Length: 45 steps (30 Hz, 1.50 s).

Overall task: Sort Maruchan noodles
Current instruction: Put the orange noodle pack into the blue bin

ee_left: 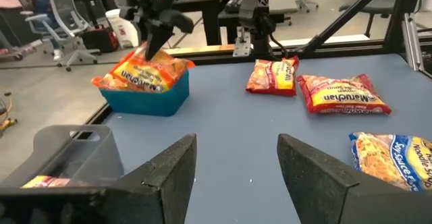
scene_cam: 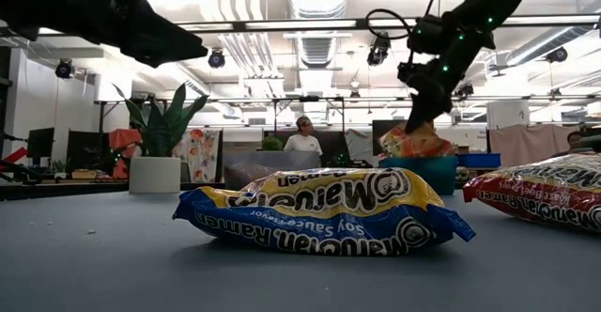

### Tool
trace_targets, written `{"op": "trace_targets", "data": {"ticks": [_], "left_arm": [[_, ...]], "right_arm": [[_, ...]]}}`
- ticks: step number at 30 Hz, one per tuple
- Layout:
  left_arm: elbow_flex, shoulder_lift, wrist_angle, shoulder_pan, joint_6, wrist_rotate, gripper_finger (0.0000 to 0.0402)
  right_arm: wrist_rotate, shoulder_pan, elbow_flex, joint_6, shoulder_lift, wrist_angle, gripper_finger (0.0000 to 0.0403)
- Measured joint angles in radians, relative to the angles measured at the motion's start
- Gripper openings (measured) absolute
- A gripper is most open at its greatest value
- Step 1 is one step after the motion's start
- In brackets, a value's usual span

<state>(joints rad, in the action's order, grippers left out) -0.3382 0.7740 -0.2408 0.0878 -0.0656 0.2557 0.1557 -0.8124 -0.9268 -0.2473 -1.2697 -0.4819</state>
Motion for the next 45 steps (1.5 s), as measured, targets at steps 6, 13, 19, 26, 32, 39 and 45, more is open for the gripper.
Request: {"op": "trace_targets", "data": {"ticks": [6, 13, 19, 26, 32, 39, 45], "left_arm": [[-0.009, 0.028, -0.022, 0.000, -0.004, 0.000, 0.0191], [-0.009, 0.051, -0.042, 0.000, -0.004, 0.000, 0.0191], [-0.009, 0.073, -0.064, 0.000, -0.004, 0.000, 0.0191], [-0.009, 0.085, -0.065, 0.000, -0.004, 0.000, 0.0191], [-0.009, 0.085, -0.066, 0.000, -0.004, 0.000, 0.0191], [-0.008, 0.085, -0.066, 0.000, -0.004, 0.000, 0.0191], [-0.008, 0.088, -0.066, 0.000, -0.004, 0.000, 0.0191]], "right_arm": [[-0.012, 0.000, -0.023, 0.001, 0.000, 0.037, 0.0086], [-0.054, 0.000, -0.062, 0.019, -0.001, -0.028, 0.0086], [-0.054, 0.002, -0.056, -0.013, -0.001, -0.037, 0.0076], [-0.054, 0.002, -0.054, 0.063, -0.001, -0.038, 0.0110], [-0.145, 0.002, -0.060, 0.072, -0.002, -0.046, 0.0192], [-0.153, 0.006, -0.115, 0.157, 0.012, -0.111, 0.0220], [-0.149, 0.040, -0.128, 0.203, 0.014, -0.189, 0.0170]]}}
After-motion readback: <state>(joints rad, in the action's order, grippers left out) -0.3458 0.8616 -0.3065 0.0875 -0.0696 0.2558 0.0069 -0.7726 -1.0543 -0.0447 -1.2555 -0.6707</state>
